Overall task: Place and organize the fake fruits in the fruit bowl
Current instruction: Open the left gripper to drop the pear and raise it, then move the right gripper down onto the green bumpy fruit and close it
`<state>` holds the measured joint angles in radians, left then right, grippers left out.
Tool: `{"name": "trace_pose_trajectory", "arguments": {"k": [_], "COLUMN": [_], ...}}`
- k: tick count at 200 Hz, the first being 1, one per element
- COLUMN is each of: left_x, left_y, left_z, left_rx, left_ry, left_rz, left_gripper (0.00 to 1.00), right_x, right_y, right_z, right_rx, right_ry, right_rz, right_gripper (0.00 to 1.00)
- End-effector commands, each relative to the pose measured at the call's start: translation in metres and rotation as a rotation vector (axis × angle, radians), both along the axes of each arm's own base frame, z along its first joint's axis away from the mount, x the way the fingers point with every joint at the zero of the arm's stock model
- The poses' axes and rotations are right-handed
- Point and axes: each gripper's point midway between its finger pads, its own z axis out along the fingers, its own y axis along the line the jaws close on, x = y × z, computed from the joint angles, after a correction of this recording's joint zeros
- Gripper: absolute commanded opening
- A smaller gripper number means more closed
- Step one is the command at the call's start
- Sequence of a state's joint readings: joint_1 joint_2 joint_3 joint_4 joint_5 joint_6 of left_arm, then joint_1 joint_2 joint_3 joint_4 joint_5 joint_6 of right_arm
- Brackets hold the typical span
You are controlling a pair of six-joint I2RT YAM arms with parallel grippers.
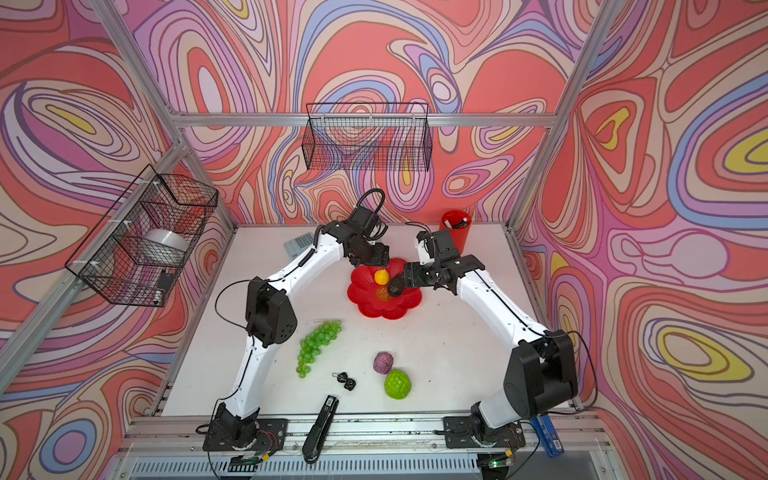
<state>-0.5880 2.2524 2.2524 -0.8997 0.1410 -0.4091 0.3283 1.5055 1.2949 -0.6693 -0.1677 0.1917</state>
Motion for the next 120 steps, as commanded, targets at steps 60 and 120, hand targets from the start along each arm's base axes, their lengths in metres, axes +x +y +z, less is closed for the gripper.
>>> {"name": "trace_pose_trajectory", "arguments": {"k": [60, 120], "left_x": [-0.077, -0.132], "left_y": [0.062, 0.091], "left_z": [0.013, -0.012], "left_rx": [0.040, 0.041], "left_ry": [-0.002, 0.031], "left_rz": [0.032, 0.089], "left_gripper": [0.78, 0.78], "right_x": [-0.058, -0.164], "right_y": [0.007, 0.019], "right_z": [0.003, -0.048], "right_rx": [-0.103, -0.229], "right_ry": [0.079, 0.304], "right_rz": [-0.009, -0.007], "right_gripper": [0.73, 0.75]}}
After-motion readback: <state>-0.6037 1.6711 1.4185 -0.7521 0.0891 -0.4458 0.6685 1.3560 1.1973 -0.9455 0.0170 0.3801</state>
